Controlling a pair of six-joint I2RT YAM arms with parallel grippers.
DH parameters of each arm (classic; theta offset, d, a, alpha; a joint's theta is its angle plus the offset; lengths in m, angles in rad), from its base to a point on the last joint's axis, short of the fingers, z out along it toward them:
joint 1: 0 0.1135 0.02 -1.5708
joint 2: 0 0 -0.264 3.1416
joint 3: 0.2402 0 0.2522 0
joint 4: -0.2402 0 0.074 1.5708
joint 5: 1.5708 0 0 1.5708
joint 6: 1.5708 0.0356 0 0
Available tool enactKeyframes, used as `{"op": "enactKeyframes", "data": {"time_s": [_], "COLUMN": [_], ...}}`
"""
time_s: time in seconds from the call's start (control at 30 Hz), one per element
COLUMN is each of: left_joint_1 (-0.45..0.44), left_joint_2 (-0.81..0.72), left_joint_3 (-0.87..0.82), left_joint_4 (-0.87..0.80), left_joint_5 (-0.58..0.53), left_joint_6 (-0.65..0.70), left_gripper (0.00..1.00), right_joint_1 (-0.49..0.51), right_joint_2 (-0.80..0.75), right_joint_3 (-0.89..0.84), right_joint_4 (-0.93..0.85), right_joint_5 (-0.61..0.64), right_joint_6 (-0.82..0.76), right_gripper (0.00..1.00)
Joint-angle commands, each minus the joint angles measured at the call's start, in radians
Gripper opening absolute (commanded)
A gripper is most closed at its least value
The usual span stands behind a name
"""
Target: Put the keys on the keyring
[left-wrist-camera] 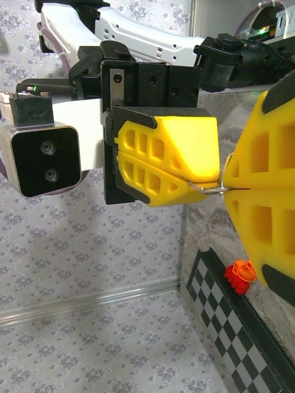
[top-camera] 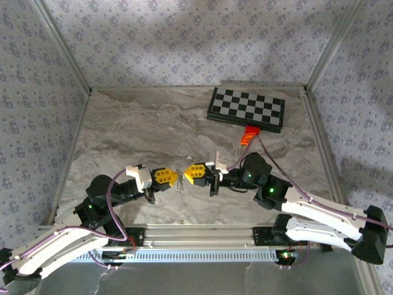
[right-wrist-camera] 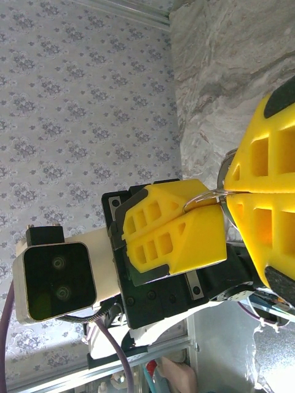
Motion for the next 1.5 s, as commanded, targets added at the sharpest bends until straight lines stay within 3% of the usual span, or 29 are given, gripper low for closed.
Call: {"op": "enactKeyframes", "data": {"time_s": [0.0, 1.07, 1.47], "left_joint_1": [-0.005, -0.005, -0.005], "left_joint_2": [-0.001, 0.017, 0.021], "left_joint_3": [0.038, 0.047, 0.065], "left_joint_4": [0.044, 0.023, -0.004], "left_joint_5": [0.028, 0.039, 0.037], "left_joint_6": [-0.006, 0.008, 0.015], "left_gripper": [0.00, 0.00, 0.00], "right_joint_1": [0.013, 0.022, 0.022], "right_joint_2": [0.005, 0.024, 0.032], "right_joint_3": [0.032, 0.065, 0.098], "right_joint_4": [0.024, -0.012, -0.101], "right_joint_5": [-0.030, -0.103, -0.137], "right_joint_6": [0.003, -0.001, -0.036], "right_gripper": [0.00, 0.00, 0.00]}}
